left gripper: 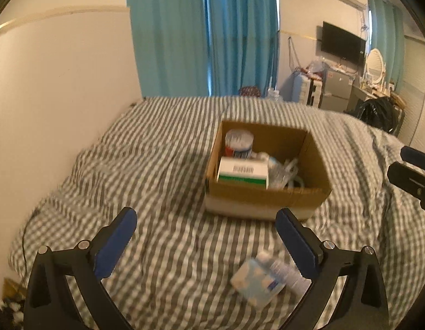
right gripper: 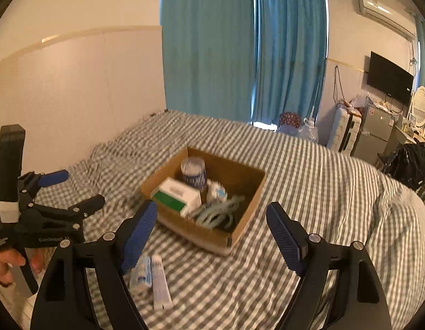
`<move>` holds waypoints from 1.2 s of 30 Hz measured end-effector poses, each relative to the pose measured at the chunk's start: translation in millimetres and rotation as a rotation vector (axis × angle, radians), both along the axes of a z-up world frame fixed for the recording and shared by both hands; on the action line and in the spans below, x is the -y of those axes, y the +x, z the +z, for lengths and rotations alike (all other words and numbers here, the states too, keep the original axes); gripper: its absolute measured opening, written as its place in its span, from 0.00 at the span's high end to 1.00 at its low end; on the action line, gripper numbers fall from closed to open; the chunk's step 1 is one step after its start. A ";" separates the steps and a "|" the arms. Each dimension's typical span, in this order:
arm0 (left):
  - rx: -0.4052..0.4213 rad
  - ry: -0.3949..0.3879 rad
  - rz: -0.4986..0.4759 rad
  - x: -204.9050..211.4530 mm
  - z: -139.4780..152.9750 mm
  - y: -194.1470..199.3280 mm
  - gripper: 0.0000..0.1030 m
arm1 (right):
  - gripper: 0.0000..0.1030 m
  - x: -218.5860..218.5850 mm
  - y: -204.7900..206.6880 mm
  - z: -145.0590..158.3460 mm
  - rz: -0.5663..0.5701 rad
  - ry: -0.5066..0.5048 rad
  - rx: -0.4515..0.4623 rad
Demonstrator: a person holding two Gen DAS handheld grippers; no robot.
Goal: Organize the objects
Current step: 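Grasp the blue tissue pack with the left tool while the right grasps the white tube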
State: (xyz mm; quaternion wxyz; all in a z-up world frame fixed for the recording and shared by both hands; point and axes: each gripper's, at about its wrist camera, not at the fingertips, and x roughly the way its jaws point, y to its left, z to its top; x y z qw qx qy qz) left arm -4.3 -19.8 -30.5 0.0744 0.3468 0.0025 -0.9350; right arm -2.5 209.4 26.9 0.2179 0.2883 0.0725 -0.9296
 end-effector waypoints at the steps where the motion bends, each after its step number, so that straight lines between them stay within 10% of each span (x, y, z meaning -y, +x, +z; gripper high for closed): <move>1: 0.017 0.006 0.006 -0.3 -12.0 2.8 0.00 | 0.21 -0.1 2.3 -9.5 -0.003 0.003 0.013; 12: 0.182 0.069 -0.046 -19.5 -99.4 7.0 0.00 | 0.21 25.7 -1.7 -125.3 0.060 0.080 0.218; 24: 0.294 0.214 -0.220 -43.8 -145.4 -44.1 0.00 | 0.21 13.7 -25.7 -168.2 0.011 0.053 0.321; 28: 0.288 0.315 -0.293 -36.5 -146.2 -47.7 0.32 | 0.21 12.0 -30.3 -167.3 0.009 0.059 0.317; 36: 0.241 0.215 -0.253 -4.8 -131.0 -32.7 0.43 | 0.21 35.0 -41.6 -164.2 0.085 0.057 0.316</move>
